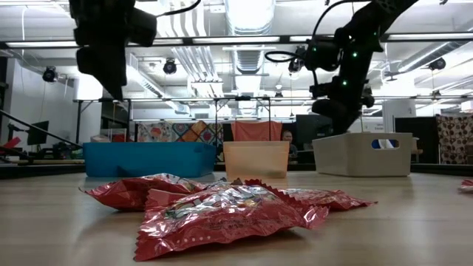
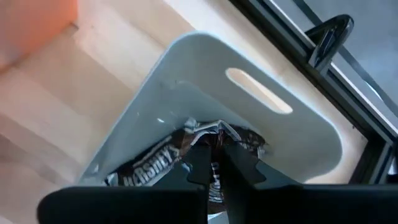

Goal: Sort candy
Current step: Put the brown chocolate bar into the gray bin, then put the white chocolate bar into the orange bin

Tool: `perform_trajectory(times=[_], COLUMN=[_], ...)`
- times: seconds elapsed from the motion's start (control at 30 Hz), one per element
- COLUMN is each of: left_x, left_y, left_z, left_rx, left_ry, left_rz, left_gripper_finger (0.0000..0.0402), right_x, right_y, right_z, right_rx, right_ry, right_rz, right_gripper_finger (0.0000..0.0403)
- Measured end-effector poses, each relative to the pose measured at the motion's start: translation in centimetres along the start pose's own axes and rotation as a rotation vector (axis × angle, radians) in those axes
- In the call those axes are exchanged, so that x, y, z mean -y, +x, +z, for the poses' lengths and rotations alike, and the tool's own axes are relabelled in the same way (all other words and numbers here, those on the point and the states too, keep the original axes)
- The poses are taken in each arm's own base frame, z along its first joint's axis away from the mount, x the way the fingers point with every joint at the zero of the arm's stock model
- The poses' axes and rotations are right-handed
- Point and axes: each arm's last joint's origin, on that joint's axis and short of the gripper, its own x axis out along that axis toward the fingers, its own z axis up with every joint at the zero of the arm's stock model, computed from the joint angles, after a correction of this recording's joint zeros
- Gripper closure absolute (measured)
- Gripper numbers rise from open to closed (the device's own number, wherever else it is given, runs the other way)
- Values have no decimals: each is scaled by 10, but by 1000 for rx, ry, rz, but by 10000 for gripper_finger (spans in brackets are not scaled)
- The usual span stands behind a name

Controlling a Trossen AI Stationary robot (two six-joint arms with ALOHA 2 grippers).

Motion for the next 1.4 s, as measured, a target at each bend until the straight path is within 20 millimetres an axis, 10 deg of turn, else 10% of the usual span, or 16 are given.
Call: perform_trajectory(times=[0.67, 1.4], left_x=[18, -16], left_y=[-1, 48], left_z=[-37, -114], left_rx=[-115, -422], left_ry=[-292, -674], left_rz=[59, 357], left_gripper_finger=[229, 229], right_x=[-1, -1], right_y=[-1, -1], right_z=[4, 4], right_rx=[40, 42], right_ry=[33, 53], right_rz=[11, 13], right_gripper_finger=[200, 188])
